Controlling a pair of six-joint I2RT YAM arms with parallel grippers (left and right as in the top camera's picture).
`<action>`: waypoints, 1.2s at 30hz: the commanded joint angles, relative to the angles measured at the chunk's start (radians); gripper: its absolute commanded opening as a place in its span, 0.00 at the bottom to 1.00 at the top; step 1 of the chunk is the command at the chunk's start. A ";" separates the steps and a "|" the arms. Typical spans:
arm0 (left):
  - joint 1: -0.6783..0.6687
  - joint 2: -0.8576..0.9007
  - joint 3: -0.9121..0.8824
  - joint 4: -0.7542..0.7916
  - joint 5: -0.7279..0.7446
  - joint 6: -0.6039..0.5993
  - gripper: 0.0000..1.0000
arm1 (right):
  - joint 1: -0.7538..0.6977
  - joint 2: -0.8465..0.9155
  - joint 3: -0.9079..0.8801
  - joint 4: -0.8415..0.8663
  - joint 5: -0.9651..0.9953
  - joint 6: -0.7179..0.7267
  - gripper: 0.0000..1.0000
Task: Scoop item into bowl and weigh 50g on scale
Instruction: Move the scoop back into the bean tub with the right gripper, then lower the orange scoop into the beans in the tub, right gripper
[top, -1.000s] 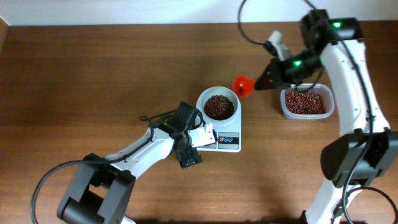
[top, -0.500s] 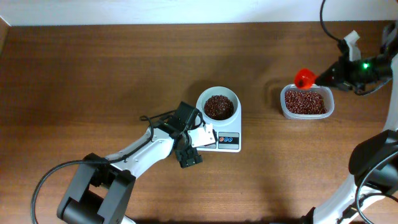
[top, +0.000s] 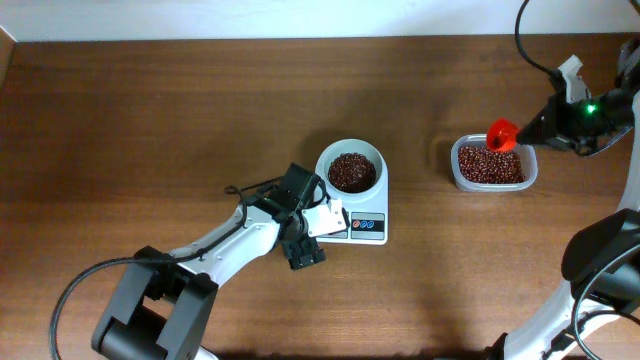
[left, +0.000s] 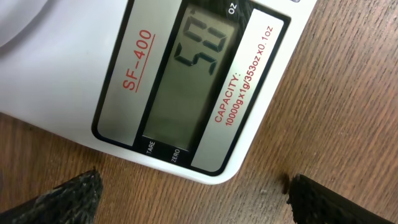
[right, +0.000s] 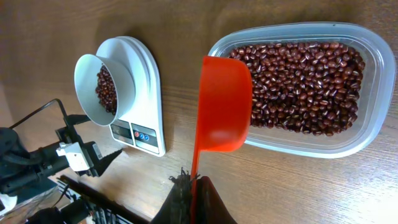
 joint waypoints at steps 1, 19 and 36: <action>-0.001 0.009 -0.005 -0.001 0.000 -0.006 0.99 | 0.003 -0.012 0.016 -0.003 0.081 0.030 0.04; -0.001 0.009 -0.005 -0.001 0.000 -0.006 0.99 | 0.101 -0.010 -0.397 0.372 0.193 0.161 0.04; -0.001 0.009 -0.005 -0.001 0.000 -0.006 0.99 | 0.097 -0.011 -0.337 0.417 0.214 0.170 0.39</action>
